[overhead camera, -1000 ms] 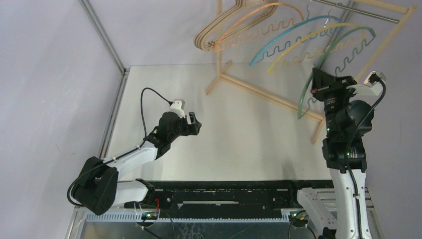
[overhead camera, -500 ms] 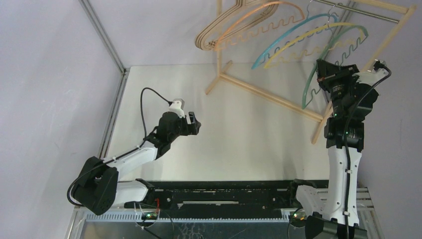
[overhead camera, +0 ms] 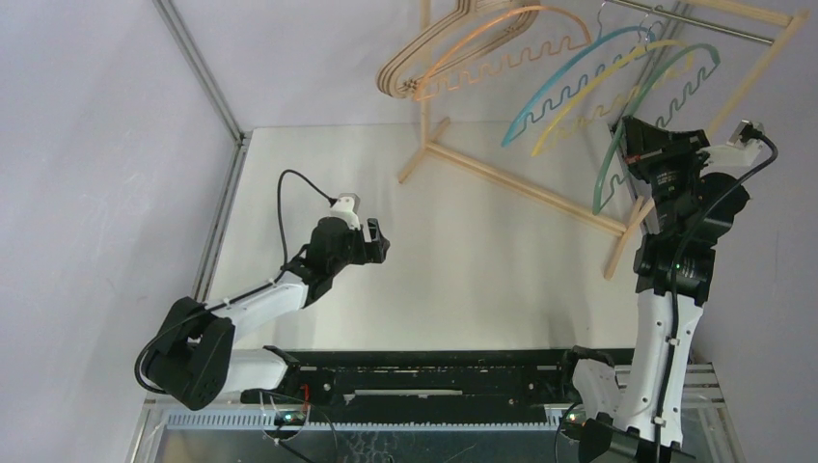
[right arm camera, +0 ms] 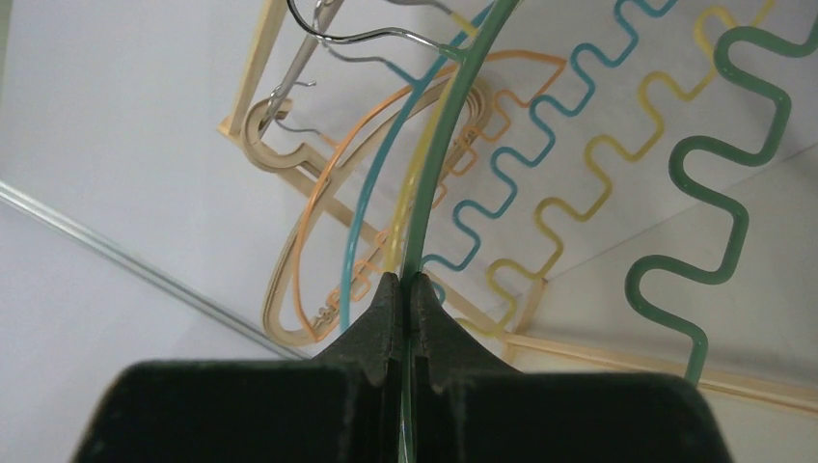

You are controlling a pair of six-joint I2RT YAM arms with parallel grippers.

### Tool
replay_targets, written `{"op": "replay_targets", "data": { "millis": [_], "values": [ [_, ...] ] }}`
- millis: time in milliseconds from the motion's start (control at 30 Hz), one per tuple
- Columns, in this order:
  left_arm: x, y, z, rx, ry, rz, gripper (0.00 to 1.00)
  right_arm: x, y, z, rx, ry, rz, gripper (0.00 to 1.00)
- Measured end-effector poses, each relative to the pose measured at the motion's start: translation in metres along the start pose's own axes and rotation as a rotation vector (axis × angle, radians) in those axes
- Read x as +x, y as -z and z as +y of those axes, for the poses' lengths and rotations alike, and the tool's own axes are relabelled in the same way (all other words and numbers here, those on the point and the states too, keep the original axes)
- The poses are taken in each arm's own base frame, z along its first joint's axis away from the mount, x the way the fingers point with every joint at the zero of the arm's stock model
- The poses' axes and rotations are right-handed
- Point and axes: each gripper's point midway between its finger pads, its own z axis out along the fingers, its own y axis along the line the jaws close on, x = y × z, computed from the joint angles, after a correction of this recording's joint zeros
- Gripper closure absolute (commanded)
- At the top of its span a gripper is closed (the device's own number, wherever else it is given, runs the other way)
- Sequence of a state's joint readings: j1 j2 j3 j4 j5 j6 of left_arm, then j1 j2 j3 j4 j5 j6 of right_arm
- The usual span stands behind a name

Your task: Organize the hangers

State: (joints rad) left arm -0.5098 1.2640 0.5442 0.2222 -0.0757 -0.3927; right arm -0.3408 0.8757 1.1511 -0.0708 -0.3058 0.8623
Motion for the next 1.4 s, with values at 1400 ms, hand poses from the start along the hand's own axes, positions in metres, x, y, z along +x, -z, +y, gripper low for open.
{"op": "replay_targets", "data": {
  "millis": [1400],
  "values": [
    [0.013, -0.007, 0.005, -0.017, -0.004, 0.042, 0.14, -0.031, -0.001, 0.007, -0.049, 0.021, -0.04, 1.0]
  ]
}}
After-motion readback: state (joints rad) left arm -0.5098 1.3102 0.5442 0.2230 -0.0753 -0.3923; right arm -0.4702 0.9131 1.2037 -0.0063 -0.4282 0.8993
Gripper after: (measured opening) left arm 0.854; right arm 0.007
